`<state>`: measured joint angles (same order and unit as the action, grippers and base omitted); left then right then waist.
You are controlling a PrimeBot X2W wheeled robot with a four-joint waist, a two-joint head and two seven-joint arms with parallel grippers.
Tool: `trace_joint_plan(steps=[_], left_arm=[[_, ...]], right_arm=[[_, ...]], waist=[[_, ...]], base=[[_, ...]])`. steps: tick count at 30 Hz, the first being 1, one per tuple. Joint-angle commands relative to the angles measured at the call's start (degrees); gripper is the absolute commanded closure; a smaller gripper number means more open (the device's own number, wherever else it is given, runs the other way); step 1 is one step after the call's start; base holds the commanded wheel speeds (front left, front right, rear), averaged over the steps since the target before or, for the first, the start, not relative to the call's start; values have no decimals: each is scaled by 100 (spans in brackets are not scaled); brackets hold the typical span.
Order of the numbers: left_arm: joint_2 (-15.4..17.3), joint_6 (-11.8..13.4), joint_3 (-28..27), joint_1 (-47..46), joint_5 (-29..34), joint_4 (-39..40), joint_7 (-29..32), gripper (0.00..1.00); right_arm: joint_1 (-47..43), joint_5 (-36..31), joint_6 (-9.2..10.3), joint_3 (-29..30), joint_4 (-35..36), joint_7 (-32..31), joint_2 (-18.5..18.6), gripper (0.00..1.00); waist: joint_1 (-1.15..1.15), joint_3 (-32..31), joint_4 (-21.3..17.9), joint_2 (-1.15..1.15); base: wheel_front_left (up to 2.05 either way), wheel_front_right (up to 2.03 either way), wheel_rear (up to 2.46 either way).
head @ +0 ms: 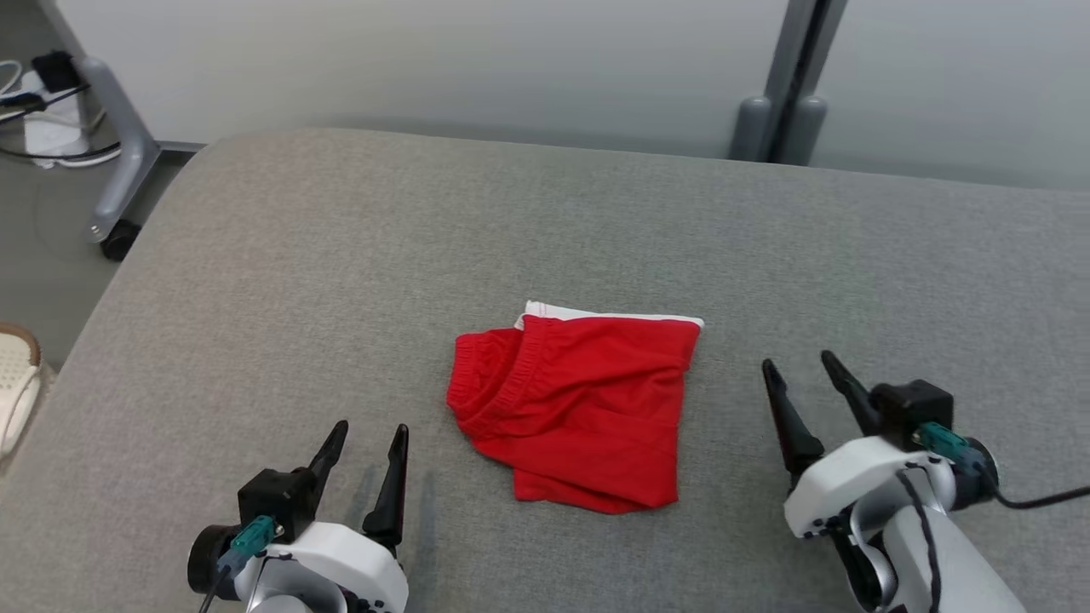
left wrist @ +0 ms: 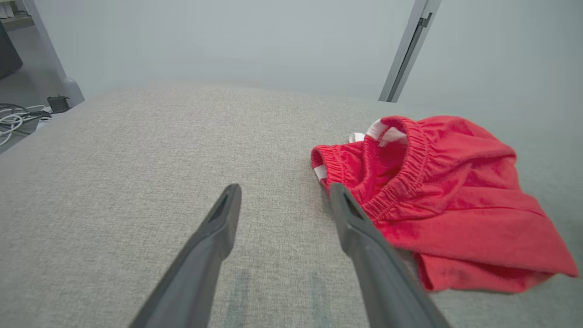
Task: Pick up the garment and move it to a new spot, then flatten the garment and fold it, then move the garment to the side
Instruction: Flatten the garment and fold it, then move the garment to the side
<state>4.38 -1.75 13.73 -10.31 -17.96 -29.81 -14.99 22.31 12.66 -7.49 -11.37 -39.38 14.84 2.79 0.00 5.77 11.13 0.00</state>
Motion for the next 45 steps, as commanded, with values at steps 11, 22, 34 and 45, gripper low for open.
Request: trace_joint_plan(steps=[11, 22, 34, 45], left_arm=[[28, 39, -472, 558, 572, 482, -24, 0], [-50, 19, -881, 1230, 818, 621, -24, 0], [-128, -133, -865, 1173, 945, 724, -24, 0], [-132, -341, -670, 805, 1018, 695, -24, 0]], right_arm=[[-1124, -104, 0, 910, 1106, 41, 32, 0], [-1900, 127, 0, 751, 1271, 42, 33, 0], [-1781, 353, 0, 265, 1283, 41, 28, 0], [-975, 1006, 0, -934, 936, 42, 31, 0]], waist=[[0, -269, -743, 0], [0, -639, -942, 0], [0, -405, -709, 0], [0, 228, -126, 0]], base=[[0, 0, 0], [0, 0, 0], [0, 0, 0], [0, 0, 0]])
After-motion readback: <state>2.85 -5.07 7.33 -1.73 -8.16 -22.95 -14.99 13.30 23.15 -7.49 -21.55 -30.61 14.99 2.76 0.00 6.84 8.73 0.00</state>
